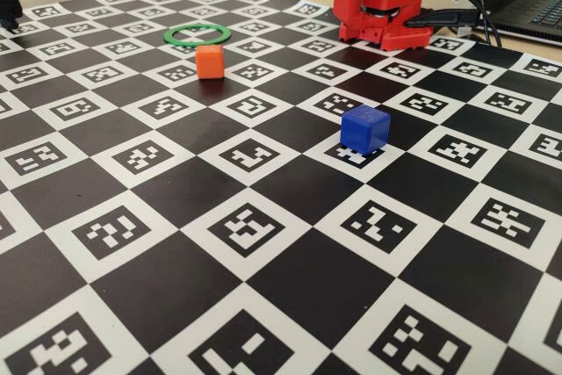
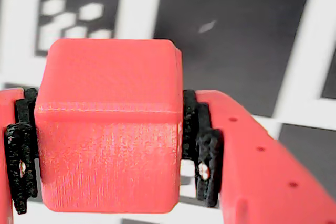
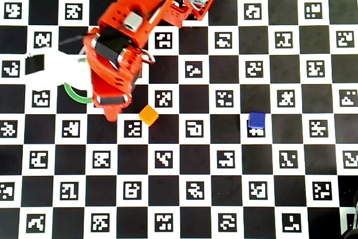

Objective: Grab the red cube then put it in the green circle then put the blue cube on top and finally the orange cube on top

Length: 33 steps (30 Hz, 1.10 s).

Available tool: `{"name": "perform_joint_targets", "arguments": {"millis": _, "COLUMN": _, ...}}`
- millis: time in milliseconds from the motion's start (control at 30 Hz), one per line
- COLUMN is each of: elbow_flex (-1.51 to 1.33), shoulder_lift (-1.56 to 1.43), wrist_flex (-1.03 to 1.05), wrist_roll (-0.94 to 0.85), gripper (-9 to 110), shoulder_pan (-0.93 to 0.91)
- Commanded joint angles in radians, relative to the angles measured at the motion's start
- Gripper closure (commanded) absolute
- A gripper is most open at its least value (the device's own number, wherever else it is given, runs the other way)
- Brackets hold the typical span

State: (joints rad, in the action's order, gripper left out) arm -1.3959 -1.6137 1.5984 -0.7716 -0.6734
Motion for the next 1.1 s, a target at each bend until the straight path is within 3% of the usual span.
{"name": "perform_joint_targets", "arguments": {"millis": 0, "elbow_flex": -0.054, "shoulder_lift": -0.097, "wrist_flex": 0.003, "wrist_roll": -0.091, "gripper": 95, "shoulder_pan": -0.092}}
{"name": "perform_joint_targets", "arguments": {"millis": 400, "elbow_flex": -0.218, "shoulder_lift": -0.017, "wrist_flex": -0.161, "wrist_roll": -0.189, "gripper": 95, "shoulder_pan": -0.249}}
{"name": "perform_joint_targets", "arguments": {"millis": 1067, "elbow_flex": -0.348, "shoulder_lift": 0.173, "wrist_flex": -0.442, "wrist_roll": -0.190, "gripper": 94, "shoulder_pan": -0.313}}
